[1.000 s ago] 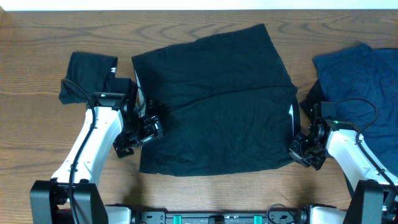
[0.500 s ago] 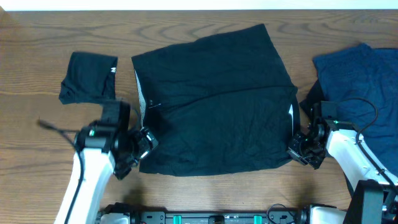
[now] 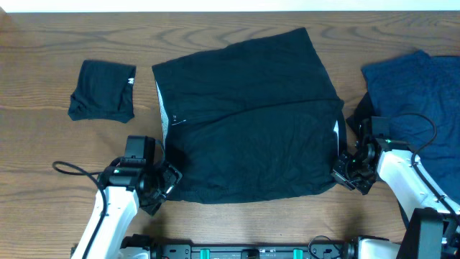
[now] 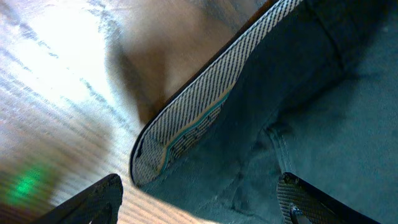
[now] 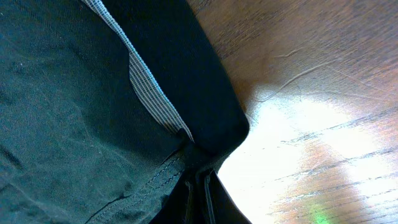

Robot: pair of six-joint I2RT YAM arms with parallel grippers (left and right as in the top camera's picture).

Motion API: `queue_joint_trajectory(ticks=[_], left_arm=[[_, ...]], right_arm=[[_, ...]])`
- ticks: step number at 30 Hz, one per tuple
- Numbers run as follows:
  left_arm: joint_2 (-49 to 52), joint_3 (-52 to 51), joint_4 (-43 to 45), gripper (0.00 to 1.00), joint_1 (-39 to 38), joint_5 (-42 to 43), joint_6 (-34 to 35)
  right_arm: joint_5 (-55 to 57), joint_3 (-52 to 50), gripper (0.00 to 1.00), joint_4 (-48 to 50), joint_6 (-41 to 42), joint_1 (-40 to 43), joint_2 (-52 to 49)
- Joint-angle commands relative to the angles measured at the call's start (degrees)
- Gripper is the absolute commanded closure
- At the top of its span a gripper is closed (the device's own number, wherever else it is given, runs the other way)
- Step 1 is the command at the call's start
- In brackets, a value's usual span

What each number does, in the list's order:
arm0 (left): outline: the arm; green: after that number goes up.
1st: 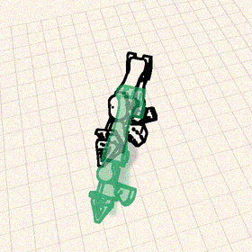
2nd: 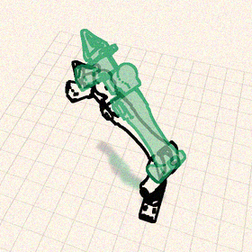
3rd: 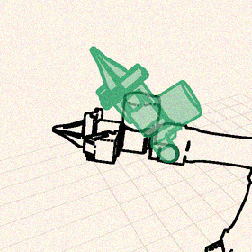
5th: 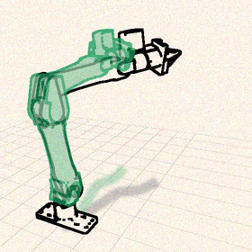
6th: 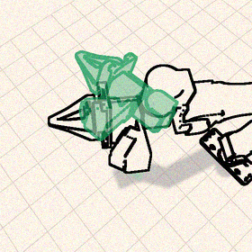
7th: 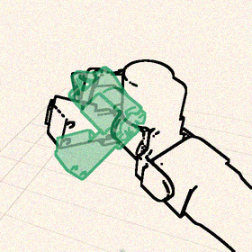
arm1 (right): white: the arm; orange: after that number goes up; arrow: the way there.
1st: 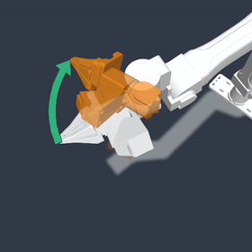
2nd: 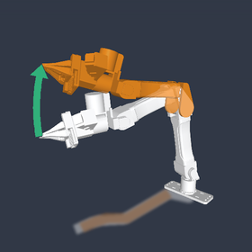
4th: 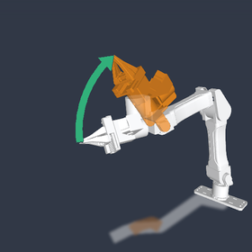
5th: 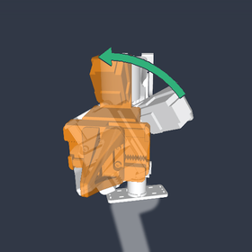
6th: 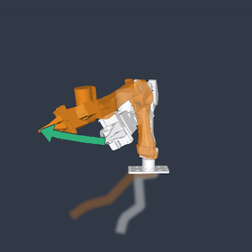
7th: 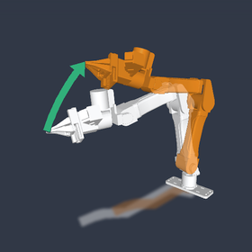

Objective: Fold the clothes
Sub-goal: 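Lift the front edge and fold it toward the back with both grippers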

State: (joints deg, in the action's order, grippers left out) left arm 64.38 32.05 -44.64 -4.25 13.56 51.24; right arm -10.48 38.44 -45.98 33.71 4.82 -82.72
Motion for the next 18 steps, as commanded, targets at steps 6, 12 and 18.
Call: queue_joint_trajectory(ticks=[6,12,18], left_arm=[[7.34,-0.09,0.59,0.57,-0.07,0.24,0.72],[10.23,-0.09,0.59,0.86,-0.07,1.01,0.70],[10.21,-0.07,0.44,0.94,-0.07,0.98,0.70]], right_arm=[[-0.50,-0.33,0.94,0.15,-0.55,0.42,0.20],[-0.50,-0.33,0.89,0.15,-0.55,0.42,0.20],[-0.50,-0.33,0.99,0.15,-0.57,0.42,0.20]])
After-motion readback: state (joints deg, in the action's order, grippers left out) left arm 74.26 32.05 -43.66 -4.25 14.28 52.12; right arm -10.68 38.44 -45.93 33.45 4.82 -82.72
